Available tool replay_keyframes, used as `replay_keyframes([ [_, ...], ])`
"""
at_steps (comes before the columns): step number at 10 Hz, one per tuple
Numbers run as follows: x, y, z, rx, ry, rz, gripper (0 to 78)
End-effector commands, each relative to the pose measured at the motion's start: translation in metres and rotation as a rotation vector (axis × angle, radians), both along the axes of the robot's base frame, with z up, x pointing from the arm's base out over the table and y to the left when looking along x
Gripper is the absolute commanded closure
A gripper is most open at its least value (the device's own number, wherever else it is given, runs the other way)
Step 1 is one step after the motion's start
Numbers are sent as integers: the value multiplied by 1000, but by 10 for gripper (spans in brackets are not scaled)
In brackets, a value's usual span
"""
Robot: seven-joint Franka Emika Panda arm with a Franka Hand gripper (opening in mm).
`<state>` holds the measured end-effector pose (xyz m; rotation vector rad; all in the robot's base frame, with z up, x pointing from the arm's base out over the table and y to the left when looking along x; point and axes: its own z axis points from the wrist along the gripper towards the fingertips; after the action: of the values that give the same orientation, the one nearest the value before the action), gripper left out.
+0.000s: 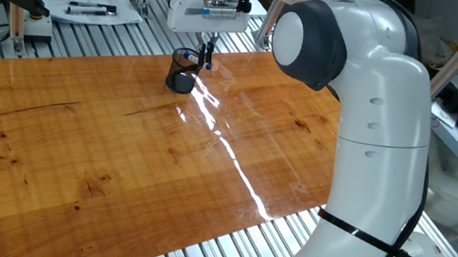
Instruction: Put the pen into the pen holder
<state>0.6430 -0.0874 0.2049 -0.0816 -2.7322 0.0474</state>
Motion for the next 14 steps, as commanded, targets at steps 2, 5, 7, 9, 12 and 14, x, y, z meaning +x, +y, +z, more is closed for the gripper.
replay_keyframes([
  [2, 1, 0, 2, 1, -4, 2, 764],
  [5, 1, 0, 2, -1, -3, -2, 764],
  [7, 1, 0, 2, -4, -4, -10, 764],
  [9, 1, 0, 2, -5, -7, -24, 764],
  [12, 1, 0, 2, 3, -7, -30, 764],
  [14, 1, 0, 2, 3, -7, -34, 1],
])
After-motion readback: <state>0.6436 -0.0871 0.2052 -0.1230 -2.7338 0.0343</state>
